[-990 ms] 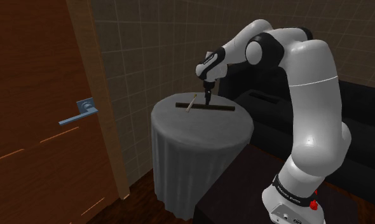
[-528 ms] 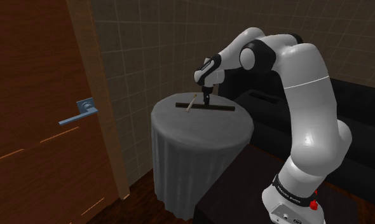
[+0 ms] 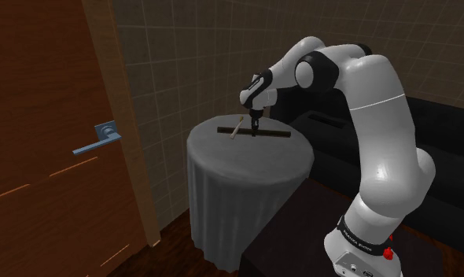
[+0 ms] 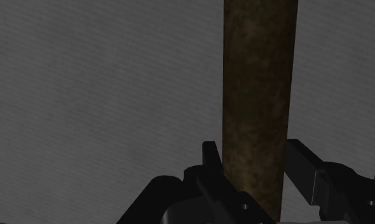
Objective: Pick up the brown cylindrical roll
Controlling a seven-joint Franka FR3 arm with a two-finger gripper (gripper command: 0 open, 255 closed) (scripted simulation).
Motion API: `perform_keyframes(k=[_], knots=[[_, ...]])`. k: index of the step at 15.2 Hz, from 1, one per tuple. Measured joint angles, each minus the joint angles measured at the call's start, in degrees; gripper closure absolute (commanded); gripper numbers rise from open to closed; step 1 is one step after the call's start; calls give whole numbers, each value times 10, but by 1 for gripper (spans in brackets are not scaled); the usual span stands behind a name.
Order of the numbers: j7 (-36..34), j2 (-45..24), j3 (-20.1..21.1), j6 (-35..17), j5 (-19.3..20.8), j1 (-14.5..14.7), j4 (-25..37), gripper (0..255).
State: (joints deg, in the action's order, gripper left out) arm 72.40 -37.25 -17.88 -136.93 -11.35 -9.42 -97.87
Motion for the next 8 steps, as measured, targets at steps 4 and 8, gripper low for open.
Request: perform_keyframes(k=[4, 8], knots=[[0, 0, 0, 0, 0, 0, 0, 255], [-1, 11, -3, 11, 4, 2, -1, 255]])
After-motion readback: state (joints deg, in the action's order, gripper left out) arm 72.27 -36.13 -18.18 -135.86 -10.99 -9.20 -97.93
